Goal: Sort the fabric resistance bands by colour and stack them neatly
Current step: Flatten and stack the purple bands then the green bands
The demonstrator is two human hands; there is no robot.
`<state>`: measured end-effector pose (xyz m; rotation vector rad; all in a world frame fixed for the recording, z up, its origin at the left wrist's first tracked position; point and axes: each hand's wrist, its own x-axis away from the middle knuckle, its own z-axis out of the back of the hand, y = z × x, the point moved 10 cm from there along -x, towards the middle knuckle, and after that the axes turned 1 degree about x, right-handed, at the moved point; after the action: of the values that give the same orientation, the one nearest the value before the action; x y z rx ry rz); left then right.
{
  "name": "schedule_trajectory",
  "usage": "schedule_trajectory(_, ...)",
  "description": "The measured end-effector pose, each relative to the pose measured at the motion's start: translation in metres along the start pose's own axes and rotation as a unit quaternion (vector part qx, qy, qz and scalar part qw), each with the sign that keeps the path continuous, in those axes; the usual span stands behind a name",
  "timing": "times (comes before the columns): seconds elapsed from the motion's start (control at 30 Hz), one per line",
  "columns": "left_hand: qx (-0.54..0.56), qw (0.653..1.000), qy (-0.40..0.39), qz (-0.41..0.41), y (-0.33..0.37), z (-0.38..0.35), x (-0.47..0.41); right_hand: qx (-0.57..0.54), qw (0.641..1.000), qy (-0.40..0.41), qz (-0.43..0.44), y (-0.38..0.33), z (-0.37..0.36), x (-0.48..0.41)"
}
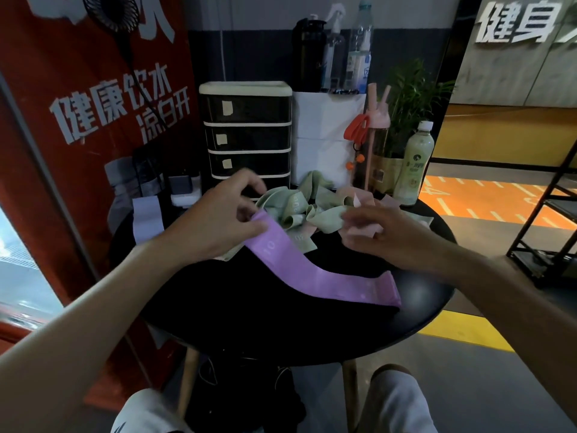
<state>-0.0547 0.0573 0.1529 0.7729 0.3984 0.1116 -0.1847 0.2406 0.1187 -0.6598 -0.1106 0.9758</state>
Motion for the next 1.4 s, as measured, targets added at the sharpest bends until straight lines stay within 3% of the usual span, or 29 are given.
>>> schedule_trajectory(0.13,-0.031,0.997,-0.03,-0.065,0.056,0.008,-0.015,-0.169,0.985,-0.032,0.028,-0.067,-0.003,-0.023)
schedule_trajectory(0.3,-0.023,0.995,0.005,-0.101,0.093,0.035,-0.021,-0.202,0.976,0.008,0.082,-0.105,0.012,-0.035)
schedule_trajectory(0.43,0.127,0.979,0.143,-0.065,0.08,0.06,-0.014,-0.268,0.954,0.092,0.095,-0.116,0.033,-0.037)
schedule_trajectory(0.6,0.335,0.933,0.125,0.04,0.042,0.03,-0.012,-0.344,0.927,0.113,0.096,-0.123,0.04,-0.038)
schedule_trajectory(0.73,0.383,0.904,0.188,0.023,0.044,0.044,-0.009,-0.342,0.928,0.118,0.084,-0.122,0.039,-0.04)
schedule_trajectory(0.9,0.337,0.921,0.197,-0.014,0.06,0.052,-0.011,-0.362,0.92,0.117,0.09,-0.131,0.05,-0.044)
schedule_trajectory(1.03,0.277,0.933,0.229,0.016,0.054,0.053,-0.008,-0.297,0.94,0.146,0.088,-0.138,0.065,-0.055)
schedule_trajectory(1.23,0.315,0.929,0.16,0.111,0.019,0.008,0.001,-0.286,0.945,0.142,0.076,-0.147,0.076,-0.073)
schedule_trajectory(1.4,0.419,0.885,0.118,0.165,-0.001,-0.02,-0.005,-0.319,0.936,0.123,0.078,-0.147,0.075,-0.087)
